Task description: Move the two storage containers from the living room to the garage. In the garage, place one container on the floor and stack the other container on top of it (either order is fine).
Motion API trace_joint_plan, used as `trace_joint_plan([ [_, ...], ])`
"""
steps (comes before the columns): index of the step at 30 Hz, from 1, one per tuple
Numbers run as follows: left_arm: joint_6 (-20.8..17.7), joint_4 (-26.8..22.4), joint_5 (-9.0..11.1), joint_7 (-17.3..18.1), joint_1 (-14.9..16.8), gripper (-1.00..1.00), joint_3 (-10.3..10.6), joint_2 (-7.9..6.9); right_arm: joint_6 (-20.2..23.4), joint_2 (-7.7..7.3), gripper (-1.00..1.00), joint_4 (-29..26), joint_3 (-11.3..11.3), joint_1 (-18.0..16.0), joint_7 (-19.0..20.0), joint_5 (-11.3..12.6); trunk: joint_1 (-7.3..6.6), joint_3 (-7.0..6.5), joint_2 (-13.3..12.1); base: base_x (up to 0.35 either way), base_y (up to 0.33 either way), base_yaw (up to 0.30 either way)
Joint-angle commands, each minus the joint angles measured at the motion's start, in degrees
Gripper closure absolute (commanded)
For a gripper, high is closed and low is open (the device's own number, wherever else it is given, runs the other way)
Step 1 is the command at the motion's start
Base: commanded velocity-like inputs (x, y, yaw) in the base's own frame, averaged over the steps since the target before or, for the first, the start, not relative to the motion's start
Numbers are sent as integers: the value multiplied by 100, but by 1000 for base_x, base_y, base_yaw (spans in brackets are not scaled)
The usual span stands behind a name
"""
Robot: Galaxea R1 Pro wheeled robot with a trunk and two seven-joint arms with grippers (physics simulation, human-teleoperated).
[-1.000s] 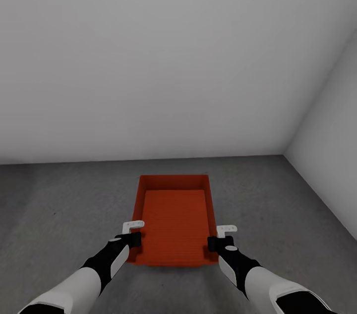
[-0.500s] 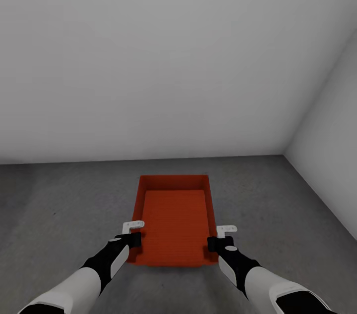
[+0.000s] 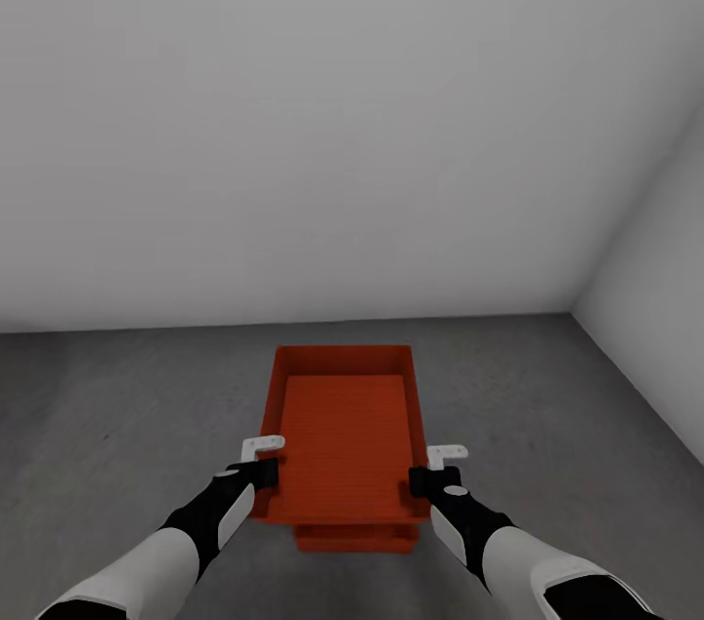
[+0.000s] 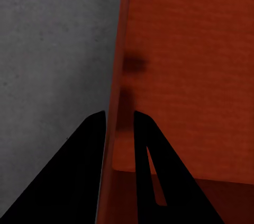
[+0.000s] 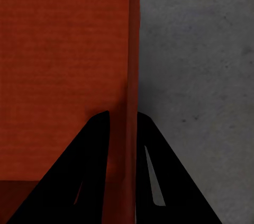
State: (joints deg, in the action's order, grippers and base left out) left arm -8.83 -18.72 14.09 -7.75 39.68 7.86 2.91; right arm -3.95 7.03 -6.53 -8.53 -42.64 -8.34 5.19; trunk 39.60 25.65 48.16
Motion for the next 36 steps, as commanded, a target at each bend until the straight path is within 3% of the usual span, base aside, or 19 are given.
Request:
trace_joint_plan([
  [1,-5,-144,-81,-421,5,100,-127,-1,-32,0,100,22,0,1,-32,94,2,6,4,117,78,0],
  [13,-5,-149,-81,-428,5,100,-127,-1,-21,1,100,27,0,1,-34,97,2,6,4,24,16,-6],
  [26,-5,-149,-81,-427,5,100,-127,-1,-32,14,100,173,0,1,-33,91,2,8,4,0,0,-119],
  [36,-5,-149,-81,-426,5,100,-127,-1,-44,17,100,179,0,1,-20,88,2,77,4,0,0,-3],
])
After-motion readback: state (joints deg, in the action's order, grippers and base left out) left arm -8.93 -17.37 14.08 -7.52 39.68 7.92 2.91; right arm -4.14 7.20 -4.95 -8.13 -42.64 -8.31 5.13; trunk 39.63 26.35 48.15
